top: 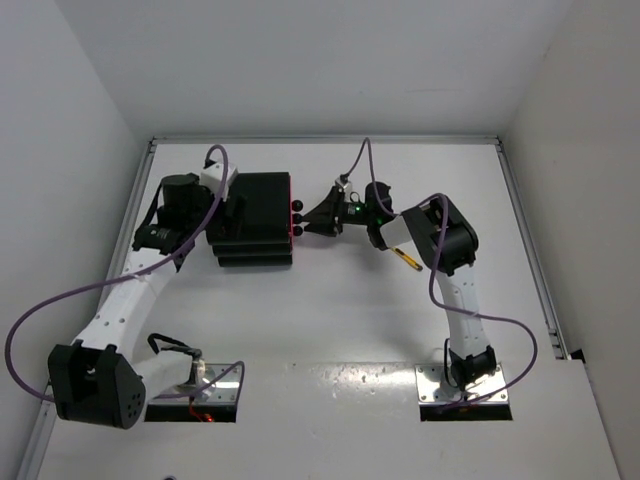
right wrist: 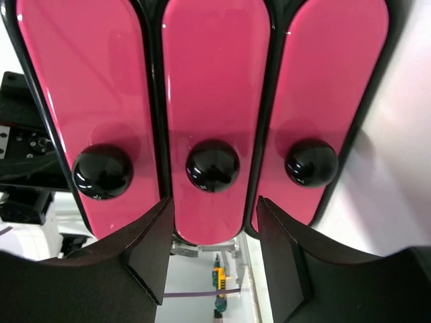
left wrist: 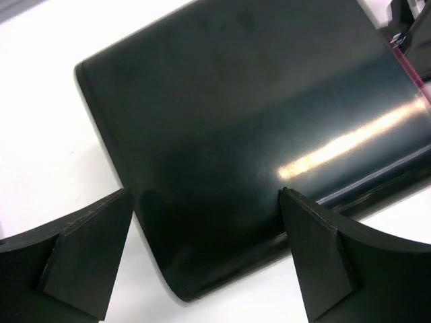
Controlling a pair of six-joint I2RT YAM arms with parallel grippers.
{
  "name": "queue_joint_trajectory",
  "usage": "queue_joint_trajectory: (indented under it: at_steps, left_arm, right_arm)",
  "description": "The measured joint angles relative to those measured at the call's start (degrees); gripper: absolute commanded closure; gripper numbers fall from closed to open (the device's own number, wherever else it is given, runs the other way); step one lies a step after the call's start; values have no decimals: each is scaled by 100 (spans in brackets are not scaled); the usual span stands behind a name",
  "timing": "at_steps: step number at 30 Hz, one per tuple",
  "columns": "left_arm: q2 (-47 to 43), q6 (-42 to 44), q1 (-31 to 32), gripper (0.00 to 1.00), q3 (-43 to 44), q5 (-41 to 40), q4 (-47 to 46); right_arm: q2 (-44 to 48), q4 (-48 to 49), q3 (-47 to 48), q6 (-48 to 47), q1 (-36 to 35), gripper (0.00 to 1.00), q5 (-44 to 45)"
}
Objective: Sort the tools into containers
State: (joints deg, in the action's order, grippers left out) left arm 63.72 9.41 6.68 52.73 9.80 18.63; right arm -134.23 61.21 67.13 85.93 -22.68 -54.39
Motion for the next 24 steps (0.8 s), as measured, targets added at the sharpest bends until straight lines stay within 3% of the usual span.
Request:
queue_joint_trajectory:
  at_steps: [17,19,24]
  left_arm:
    - [293,-90,85,4,-24,-81,-542]
    - [293,-90,85,4,-24,-83,-544]
    - [304,-94,85,4,-31,-120,-577]
  right_arm:
    - [-634,319,743,407,-127,49,46]
    - [-654,321,756,435,-166,53,57]
    - [-654,402,859,422,-181,76,7]
